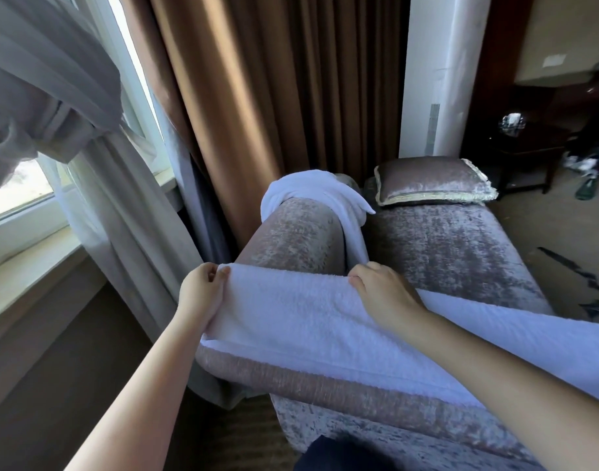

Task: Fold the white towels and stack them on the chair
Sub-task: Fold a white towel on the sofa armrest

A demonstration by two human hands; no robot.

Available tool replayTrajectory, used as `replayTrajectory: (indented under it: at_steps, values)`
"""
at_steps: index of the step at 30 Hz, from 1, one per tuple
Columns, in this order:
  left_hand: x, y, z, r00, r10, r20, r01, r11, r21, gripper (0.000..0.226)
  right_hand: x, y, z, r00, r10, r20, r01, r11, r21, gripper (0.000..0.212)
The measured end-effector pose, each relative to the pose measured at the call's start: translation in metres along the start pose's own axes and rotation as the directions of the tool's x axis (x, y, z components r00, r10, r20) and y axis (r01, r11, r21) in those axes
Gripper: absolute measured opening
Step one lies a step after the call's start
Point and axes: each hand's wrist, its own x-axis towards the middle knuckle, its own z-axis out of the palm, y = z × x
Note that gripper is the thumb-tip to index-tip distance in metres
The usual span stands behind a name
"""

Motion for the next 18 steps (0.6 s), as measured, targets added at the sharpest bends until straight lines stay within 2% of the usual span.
replayTrajectory:
  at_steps: [5,7,9,11,12,14,16,18]
  values:
    - [-0.005,-0.007,0.008,0.997,0.064,-0.051,-0.057,0.991,0.124,0.018,-0.002,0.004,0.009,0.999,-0.004,-0.049,0.005,1.000,0.015,0.024]
    - [-0.014,-0.004,0.007,0.958,0.244,-0.149,-0.191,0.935,0.299,0.034,-0.005,0.003,0.011,0.985,-0.056,-0.162,0.047,0.997,-0.055,0.020]
    - [-0.029,0.007,0.013,0.845,0.503,-0.182,-0.418,0.834,0.360,0.040,-0.010,-0.007,0.011,0.949,-0.130,-0.287,0.093,0.986,-0.140,0.025]
    - [-0.052,0.017,0.031,0.750,0.658,-0.062,-0.608,0.724,0.325,0.045,-0.019,-0.024,0.009,0.932,-0.177,-0.318,0.137,0.980,-0.142,0.037]
    - [-0.065,0.017,0.044,0.726,0.687,0.028,-0.655,0.680,0.330,0.047,-0.025,-0.032,0.010,0.935,-0.187,-0.301,0.150,0.978,-0.142,0.041]
    - [-0.086,0.010,0.066,0.727,0.668,0.158,-0.671,0.644,0.367,0.055,-0.037,-0.038,0.014,0.949,-0.184,-0.254,0.141,0.974,-0.178,0.046]
    - [-0.094,-0.003,0.075,0.741,0.639,0.204,-0.660,0.641,0.391,0.061,-0.047,-0.025,0.017,0.974,-0.130,-0.188,0.085,0.970,-0.226,0.053]
    - [-0.093,-0.012,0.075,0.724,0.658,0.208,-0.675,0.611,0.413,0.060,-0.055,-0.007,0.019,0.991,-0.046,-0.126,0.019,0.977,-0.210,0.061]
